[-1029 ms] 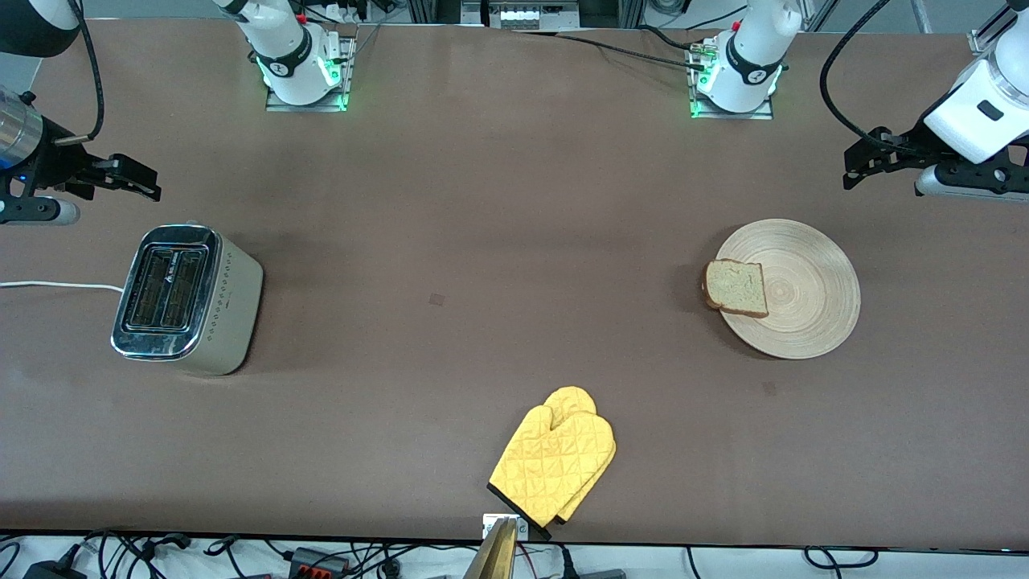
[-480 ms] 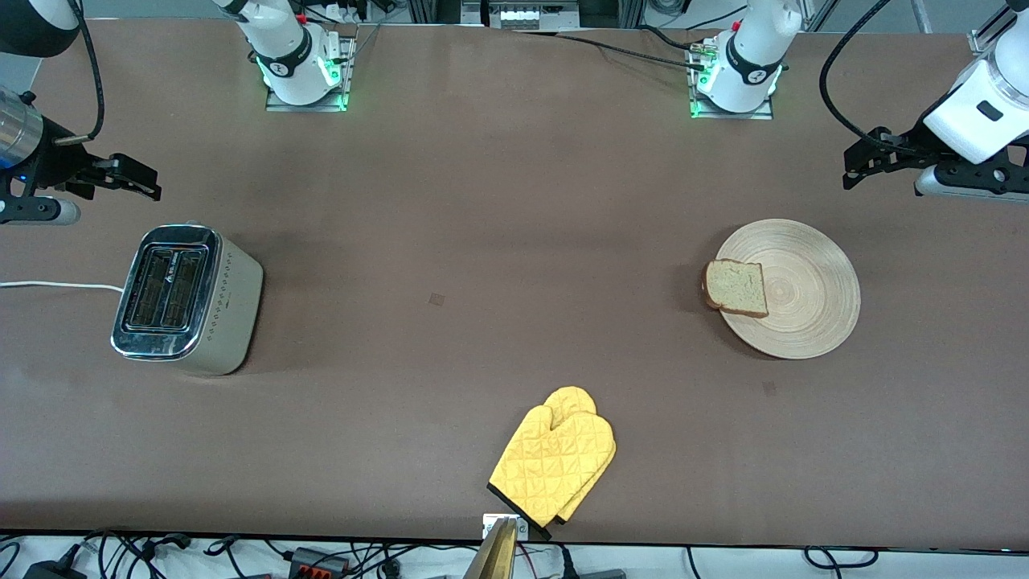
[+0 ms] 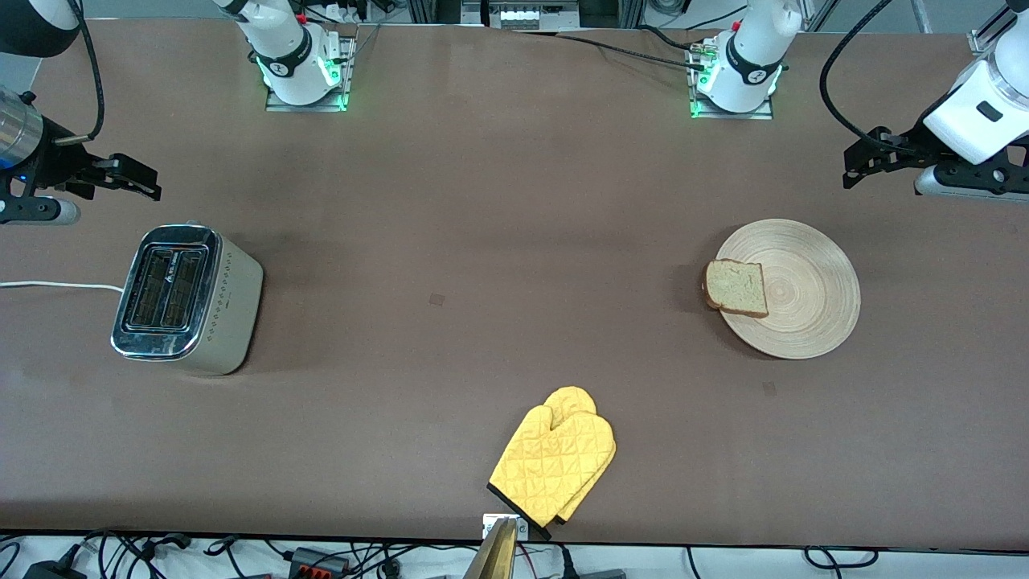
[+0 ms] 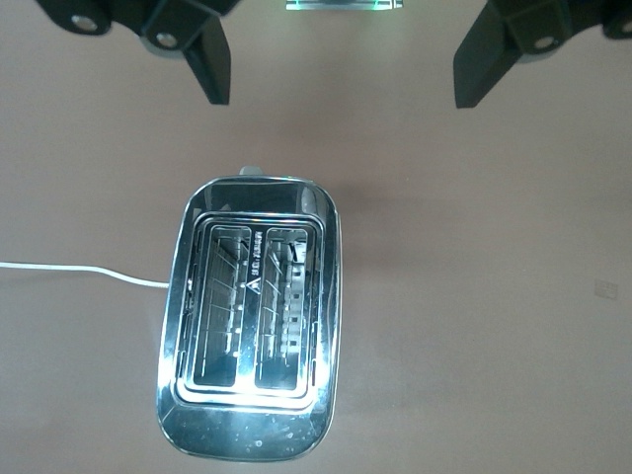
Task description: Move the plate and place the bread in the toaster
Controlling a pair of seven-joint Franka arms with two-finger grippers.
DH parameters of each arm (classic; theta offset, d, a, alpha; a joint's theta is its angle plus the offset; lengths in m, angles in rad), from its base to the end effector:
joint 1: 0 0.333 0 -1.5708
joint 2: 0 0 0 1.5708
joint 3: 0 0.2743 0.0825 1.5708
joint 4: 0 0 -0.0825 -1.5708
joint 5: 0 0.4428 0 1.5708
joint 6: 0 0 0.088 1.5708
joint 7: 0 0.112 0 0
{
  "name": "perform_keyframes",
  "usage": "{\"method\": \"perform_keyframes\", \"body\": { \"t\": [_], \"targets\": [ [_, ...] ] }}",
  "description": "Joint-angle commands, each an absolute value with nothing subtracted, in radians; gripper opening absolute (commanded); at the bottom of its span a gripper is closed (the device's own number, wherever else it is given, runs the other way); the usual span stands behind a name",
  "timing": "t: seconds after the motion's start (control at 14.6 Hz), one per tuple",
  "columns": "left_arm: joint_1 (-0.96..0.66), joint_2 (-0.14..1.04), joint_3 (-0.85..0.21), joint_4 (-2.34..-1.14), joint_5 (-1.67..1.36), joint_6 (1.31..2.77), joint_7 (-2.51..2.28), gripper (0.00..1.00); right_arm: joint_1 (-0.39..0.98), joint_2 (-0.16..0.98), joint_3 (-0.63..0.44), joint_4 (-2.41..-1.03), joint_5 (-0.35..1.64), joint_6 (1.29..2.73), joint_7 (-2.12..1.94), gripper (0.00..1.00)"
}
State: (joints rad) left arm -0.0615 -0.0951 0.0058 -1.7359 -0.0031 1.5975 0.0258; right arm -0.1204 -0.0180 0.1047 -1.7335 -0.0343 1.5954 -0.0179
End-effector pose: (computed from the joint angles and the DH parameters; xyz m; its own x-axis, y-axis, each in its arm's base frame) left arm 0.5857 -0.0329 0.5495 0.9958 -0.0813 -0.0432 -0.0812 -0.9967 0.0048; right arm 0.6015 -0.0129 0.5048 0.9927 0.0029 -0.1205 0.0070 -0.9994 0.0337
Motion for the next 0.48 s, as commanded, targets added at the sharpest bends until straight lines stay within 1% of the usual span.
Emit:
{"method": "perform_keyframes", "body": {
  "t": [0.0,0.14,0.21,0.34,0.41],
  "targets": [
    [-0.057,-0.071,0.012,-1.717,0.006,1.562,0.023,1.0,-0.133,-0.017,0.117,-1.718,-0.015,1.583,-0.035,1.0],
    [-0.055,-0.026,0.014,-1.715,0.009,1.552,0.025,1.0,-0.129,-0.015,0.117,-1.712,-0.014,1.582,-0.034,1.0],
    [-0.052,-0.023,0.017,-1.715,0.009,1.551,0.031,1.0,-0.13,-0.015,0.117,-1.712,-0.012,1.582,-0.034,1.0],
    [-0.02,-0.011,0.017,-1.715,0.008,1.549,0.058,1.0,-0.13,-0.015,0.117,-1.712,-0.014,1.58,-0.035,1.0],
    [0.009,0.015,0.017,-1.709,0.005,1.549,0.069,1.0,-0.13,-0.015,0.117,-1.712,-0.014,1.58,-0.037,1.0]
  ]
}}
